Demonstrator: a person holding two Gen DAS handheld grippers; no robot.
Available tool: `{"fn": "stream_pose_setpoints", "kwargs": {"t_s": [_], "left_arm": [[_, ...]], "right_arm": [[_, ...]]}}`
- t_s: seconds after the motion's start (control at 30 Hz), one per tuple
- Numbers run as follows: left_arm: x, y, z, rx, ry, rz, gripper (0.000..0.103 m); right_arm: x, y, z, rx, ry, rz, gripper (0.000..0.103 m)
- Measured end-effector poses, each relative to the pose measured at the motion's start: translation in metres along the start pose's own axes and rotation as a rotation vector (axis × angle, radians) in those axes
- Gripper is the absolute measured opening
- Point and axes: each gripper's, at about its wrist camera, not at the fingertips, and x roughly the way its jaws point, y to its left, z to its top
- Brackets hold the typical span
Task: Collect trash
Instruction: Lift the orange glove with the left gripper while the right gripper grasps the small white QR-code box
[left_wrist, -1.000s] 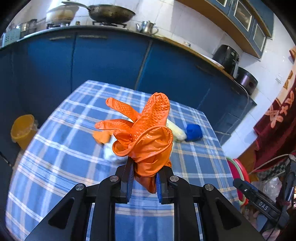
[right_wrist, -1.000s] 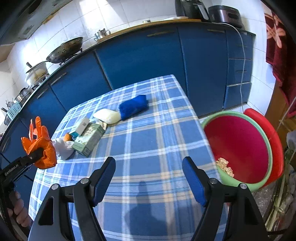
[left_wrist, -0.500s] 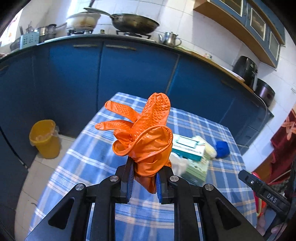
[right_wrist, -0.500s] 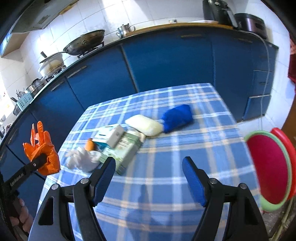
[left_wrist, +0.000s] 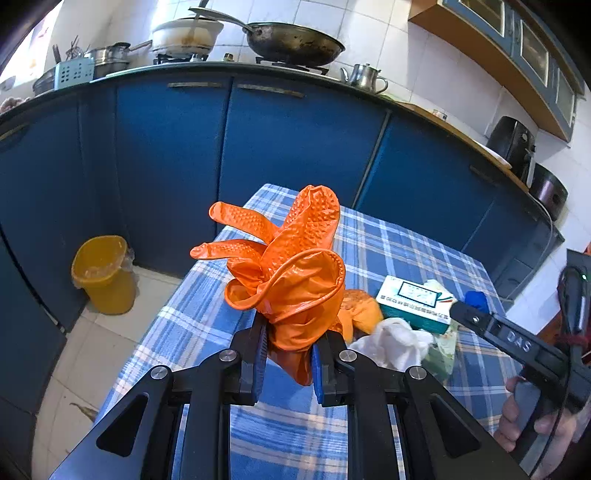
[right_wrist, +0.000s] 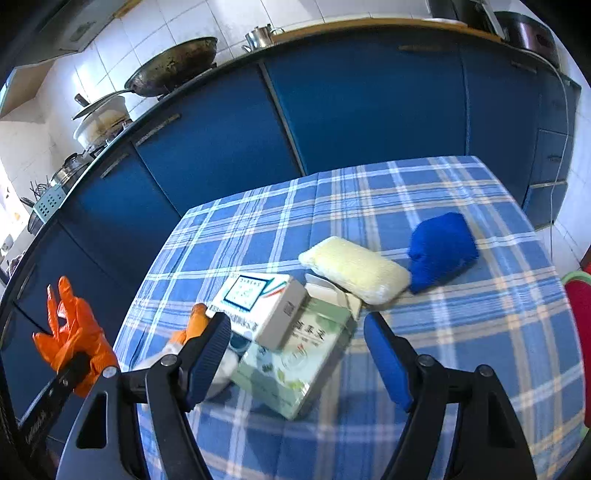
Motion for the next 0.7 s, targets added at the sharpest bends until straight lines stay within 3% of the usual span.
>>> {"fn": "stream_pose_setpoints", "kwargs": {"t_s": [0.4, 0.5, 0.57, 0.7], "left_arm": [[0.015, 0.009, -0.002, -0.015, 0.024, 0.004, 0.02], [0.016, 0.009, -0.003, -0.017, 0.027, 0.002, 0.02], [0.016, 0.008, -0.003, -0.017, 0.028, 0.001, 0.02], [0.012, 0.007, -0.003, -0.016, 0.024, -0.004, 0.02]], "right_arm": [[0.041, 0.017, 0.008, -0.073, 0.01, -0.051, 0.075], [0.04, 0.023, 0.006, -0.098, -0.003, -0.045, 0.064], [0.037, 0.027, 0.005, -0.116, -0.013, -0.037, 0.051], [0.028, 0.03, 0.005, -0.121, -0.04, -0.004, 0.039]]}}
